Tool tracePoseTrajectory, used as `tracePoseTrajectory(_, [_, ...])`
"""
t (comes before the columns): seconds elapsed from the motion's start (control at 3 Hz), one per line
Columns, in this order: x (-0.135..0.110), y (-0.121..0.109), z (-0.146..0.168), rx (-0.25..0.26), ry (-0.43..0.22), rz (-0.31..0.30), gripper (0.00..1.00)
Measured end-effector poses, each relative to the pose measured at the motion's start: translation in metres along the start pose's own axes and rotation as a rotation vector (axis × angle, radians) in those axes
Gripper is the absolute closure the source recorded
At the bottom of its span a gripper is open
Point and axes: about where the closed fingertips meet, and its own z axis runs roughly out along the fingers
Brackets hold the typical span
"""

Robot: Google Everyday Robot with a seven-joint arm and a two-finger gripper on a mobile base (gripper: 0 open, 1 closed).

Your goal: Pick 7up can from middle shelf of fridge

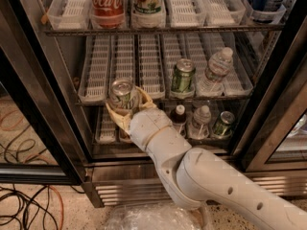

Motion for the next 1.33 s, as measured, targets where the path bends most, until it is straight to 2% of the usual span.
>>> tracePoseTrajectory(0.33, [0.010,0.003,-0.014,-0.086,0.056,-0.016,1.00])
tracePoseTrajectory(1.0, [0.012,0.029,-0.053,-0.271,0.124,-0.042,1.00])
tracePoseTrajectory(1.33, [0.011,0.031,-0.054,-0.276,0.122,-0.043,1.00])
